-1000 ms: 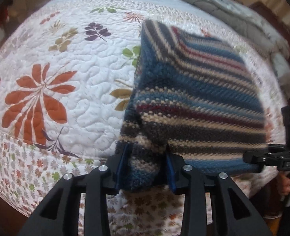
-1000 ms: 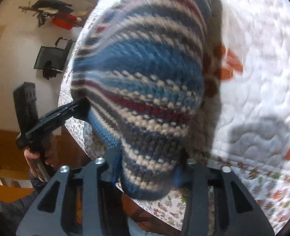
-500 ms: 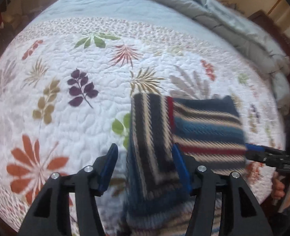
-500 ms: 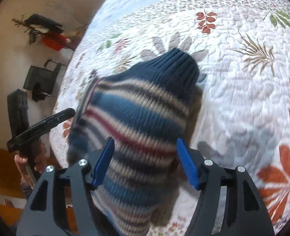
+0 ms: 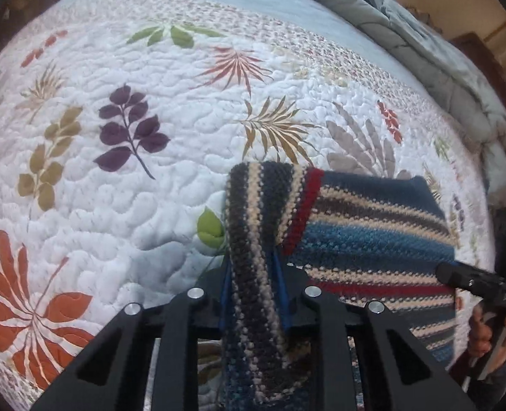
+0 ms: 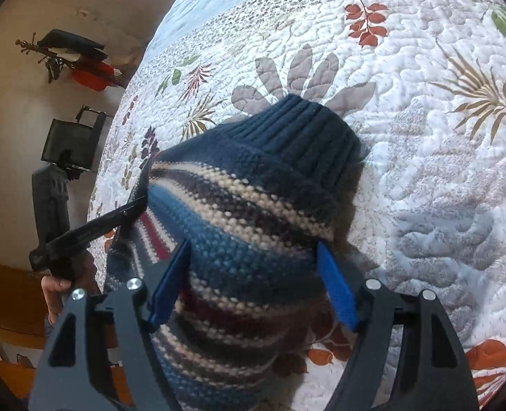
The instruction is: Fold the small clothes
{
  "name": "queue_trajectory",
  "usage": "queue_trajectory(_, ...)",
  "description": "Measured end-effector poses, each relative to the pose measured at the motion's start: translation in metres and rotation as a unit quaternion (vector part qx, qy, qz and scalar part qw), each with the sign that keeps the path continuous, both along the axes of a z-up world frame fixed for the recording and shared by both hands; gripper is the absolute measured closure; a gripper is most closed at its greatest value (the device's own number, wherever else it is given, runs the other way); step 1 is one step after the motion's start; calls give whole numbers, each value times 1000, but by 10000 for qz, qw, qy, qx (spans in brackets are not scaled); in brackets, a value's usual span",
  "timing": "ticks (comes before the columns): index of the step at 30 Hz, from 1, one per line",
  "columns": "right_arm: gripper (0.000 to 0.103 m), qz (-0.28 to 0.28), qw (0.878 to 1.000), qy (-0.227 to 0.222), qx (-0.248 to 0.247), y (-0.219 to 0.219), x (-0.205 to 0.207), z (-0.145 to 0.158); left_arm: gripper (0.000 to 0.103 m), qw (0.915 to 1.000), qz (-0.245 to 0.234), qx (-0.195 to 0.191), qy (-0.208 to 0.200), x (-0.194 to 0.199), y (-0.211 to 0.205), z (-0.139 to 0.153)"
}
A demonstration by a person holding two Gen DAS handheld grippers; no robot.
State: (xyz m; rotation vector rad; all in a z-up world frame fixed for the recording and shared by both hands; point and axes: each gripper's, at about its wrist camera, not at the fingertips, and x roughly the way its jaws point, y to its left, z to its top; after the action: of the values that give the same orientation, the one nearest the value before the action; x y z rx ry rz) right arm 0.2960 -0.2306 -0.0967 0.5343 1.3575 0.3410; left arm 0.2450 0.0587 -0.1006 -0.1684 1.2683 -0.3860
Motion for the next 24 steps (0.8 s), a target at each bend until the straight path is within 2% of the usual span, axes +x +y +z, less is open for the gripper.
queue_trajectory(1, 29, 7, 10000, -23, -10, 0, 0, 1, 79, 10000, -5, -5, -62, -2, 0, 5)
queue_trajectory(4, 29, 52, 10000, -65, 10, 0, -5, 8, 61, 9999, 61, -38, -119, -11, 7, 21)
queue_trajectory(6, 29, 151, 9998, -105, -38, 1, -13, 15, 39, 9997, 53, 52, -218, -20, 13, 30)
queue_trajectory(7, 29, 229, 9996, -135, -115, 2, -20, 21, 34, 9996, -31, 95, -278, -27, 17, 35)
queue_trajectory(8, 29, 266, 9994, -149, -151, 2, -25, 24, 24, 9995, -106, 97, -292, -33, 21, 37)
queue_trajectory(9, 29, 300, 9993, -147, -148, 3, -30, 26, 20, 9995, -170, 45, -277, -39, 26, 38)
queue_trajectory(12, 28, 439, 9990, 6, 20, 7, -49, 25, 19, 9983, -402, -390, 127, -56, 39, 27)
queue_trajectory(16, 24, 548, 9975, 141, 433, 16, -69, 17, 19, 9953, -513, -716, 393, -67, 45, 6)
queue_trajectory(18, 23, 483, 9972, 149, 545, 17, -72, 12, 19, 9896, -536, -1174, 631, -68, 45, -5)
queue_trajectory(20, 23, 392, 9965, 199, 716, 16, -71, 7, 19, 9775, -590, -1777, 970, -67, 42, -17)
queue_trajectory(21, 22, 362, 9953, 243, 861, 16, -70, 3, 18, 9748, -584, -1885, 1040, -66, 40, -20)
queue_trajectory(24, 18, 298, 9942, 291, 991, 17, -65, -4, 18, 9781, -684, -1677, 1021, -63, 30, -28)
